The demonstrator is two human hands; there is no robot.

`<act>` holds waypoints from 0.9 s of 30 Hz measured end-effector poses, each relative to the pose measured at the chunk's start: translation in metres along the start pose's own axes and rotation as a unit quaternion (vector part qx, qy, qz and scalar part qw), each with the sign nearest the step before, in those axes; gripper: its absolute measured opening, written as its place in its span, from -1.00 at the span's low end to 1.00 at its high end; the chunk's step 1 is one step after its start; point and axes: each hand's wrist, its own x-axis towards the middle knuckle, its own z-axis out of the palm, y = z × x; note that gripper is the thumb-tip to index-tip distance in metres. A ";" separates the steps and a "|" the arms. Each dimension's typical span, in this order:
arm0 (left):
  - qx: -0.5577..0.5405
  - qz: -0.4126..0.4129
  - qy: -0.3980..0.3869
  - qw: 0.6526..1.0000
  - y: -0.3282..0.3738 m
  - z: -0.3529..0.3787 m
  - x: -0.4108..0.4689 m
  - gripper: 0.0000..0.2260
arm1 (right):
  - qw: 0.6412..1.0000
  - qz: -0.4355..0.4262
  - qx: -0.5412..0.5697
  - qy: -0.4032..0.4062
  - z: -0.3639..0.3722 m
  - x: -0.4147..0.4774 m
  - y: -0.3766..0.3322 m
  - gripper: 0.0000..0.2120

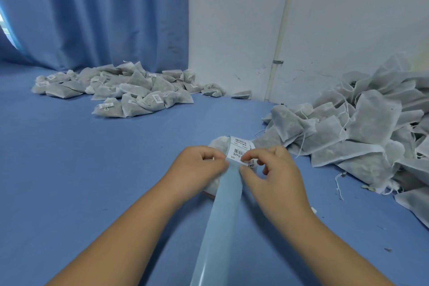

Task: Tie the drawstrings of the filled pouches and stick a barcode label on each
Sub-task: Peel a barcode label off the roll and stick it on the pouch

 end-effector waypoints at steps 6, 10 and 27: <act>0.036 0.053 -0.001 0.998 -0.003 0.001 0.002 -0.93 | 0.992 -0.074 -0.098 -0.017 0.006 0.001 -0.005 -0.86; 0.065 0.093 -0.011 0.993 -0.004 0.000 0.002 -0.87 | 0.993 -0.069 -0.094 -0.027 0.006 0.007 -0.011 -0.92; 0.097 0.116 -0.005 0.988 -0.007 0.000 0.004 -0.83 | 0.998 -0.010 -0.017 -0.056 0.002 0.015 -0.008 -0.84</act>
